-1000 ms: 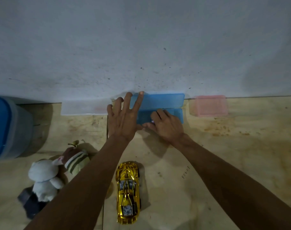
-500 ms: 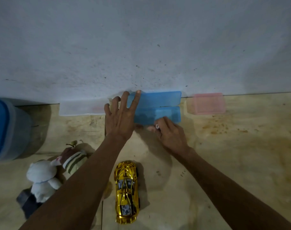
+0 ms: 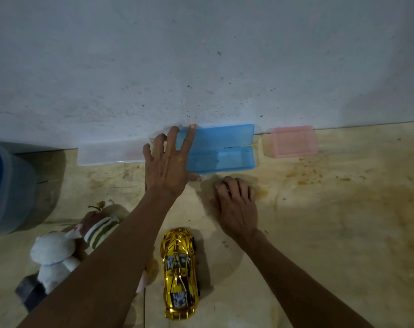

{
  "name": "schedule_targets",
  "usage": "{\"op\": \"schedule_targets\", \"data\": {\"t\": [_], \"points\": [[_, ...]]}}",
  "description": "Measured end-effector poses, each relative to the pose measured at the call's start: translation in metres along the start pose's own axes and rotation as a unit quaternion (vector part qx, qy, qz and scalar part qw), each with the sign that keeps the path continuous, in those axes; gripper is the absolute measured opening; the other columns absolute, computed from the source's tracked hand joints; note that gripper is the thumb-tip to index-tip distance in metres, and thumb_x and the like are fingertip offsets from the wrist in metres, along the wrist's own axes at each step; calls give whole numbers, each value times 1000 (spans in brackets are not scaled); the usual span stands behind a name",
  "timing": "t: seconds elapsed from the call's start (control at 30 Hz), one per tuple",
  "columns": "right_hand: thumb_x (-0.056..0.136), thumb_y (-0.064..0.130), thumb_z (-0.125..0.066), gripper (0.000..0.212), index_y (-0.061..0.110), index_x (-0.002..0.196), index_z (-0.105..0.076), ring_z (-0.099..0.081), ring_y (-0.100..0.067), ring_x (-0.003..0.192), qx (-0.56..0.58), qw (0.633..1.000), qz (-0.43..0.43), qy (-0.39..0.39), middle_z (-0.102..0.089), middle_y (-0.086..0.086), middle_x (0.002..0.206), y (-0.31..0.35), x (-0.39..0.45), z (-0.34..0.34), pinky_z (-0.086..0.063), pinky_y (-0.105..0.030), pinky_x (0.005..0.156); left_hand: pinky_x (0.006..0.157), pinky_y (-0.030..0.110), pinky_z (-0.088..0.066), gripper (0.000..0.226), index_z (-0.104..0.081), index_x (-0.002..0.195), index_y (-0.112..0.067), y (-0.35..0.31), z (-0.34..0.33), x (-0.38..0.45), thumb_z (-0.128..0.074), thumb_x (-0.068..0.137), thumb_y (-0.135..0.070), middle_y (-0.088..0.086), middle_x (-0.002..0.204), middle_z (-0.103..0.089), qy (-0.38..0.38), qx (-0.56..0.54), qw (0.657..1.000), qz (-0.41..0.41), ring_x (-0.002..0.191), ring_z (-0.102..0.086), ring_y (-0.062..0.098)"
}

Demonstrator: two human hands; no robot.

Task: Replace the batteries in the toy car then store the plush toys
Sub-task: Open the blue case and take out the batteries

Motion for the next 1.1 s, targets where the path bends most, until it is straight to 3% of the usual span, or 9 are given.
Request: {"op": "schedule_targets", "data": {"t": [0.23, 0.43, 0.53, 0.6, 0.7, 0.8, 1.0, 1.1], "points": [[97, 41, -55, 29, 14, 107, -61, -48, -27, 105, 33, 999, 15, -23, -61, -10, 113, 2, 6, -2, -47, -39, 84, 107, 58, -33, 127, -3, 160, -34, 0, 1, 0, -77, 64, -71, 7, 156, -22, -4, -4, 1000, -3, 135, -31, 35], [93, 44, -65, 37, 10, 108, -62, -56, -32, 103, 70, 996, 7, -63, -63, -14, 113, -1, 6, 13, -47, -41, 87, 106, 59, -33, 124, -5, 160, -33, 0, 0, -1, -78, 66, -68, 9, 156, -23, -10, -5, 1000, -7, 134, -32, 36], [96, 47, -54, 43, 11, 119, -59, -51, -28, 111, 140, 984, -16, -107, -60, -14, 122, -13, 19, 43, -45, -41, 91, 108, 59, -32, 124, -4, 160, -33, -1, -2, 0, -80, 67, -64, 10, 157, -22, -7, -11, 1000, -9, 136, -30, 36], [96, 47, -57, 48, 13, 130, -55, -46, -28, 120, 156, 981, -36, -114, -53, -14, 133, -29, 40, 61, -42, -41, 97, 108, 58, -31, 124, -5, 160, -33, -1, -1, 0, -81, 66, -64, 10, 157, -23, -11, -18, 1000, -10, 136, -30, 36], [91, 50, -63, 66, 19, 145, -42, -41, -31, 128, 82, 994, -11, -75, -41, -11, 150, -47, 74, 72, -42, -44, 99, 108, 59, -32, 124, -13, 160, -33, -1, 2, -1, -83, 63, -64, 12, 155, -29, -31, -21, 999, -15, 135, -33, 37], [88, 51, -65, 72, 20, 148, -40, -41, -33, 126, 29, 998, 36, -34, -43, -7, 150, -55, 86, 73, -44, -47, 93, 107, 59, -33, 118, -24, 157, -29, -1, 5, -4, -85, 61, -62, 15, 148, -38, -58, -15, 998, -23, 131, -39, 38], [93, 36, -68, 35, 12, 118, -70, -57, -31, 101, 69, 986, 117, -100, -66, -8, 111, -57, 69, 72, -52, -45, 78, 103, 58, -39, 79, -56, 135, -19, -7, 5, -15, -87, 68, -47, 11, 120, -62, -113, -22, 993, -40, 111, -56, 36], [89, 29, -73, 26, 11, 107, -76, -57, -29, 101, 55, 984, 128, -108, -69, -7, 109, -56, 62, 61, -55, -43, 77, 102, 60, -42, 62, -64, 127, -18, -11, -1, -14, -85, 73, -43, 9, 115, -67, -118, -12, 991, -55, 107, -58, 35]]}}
Point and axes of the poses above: each hand's wrist, its own x-axis towards the middle knuckle, its own z-axis out of the back of the hand, y = z × x, the point moved 9 cm from there along x, towards the middle knuckle
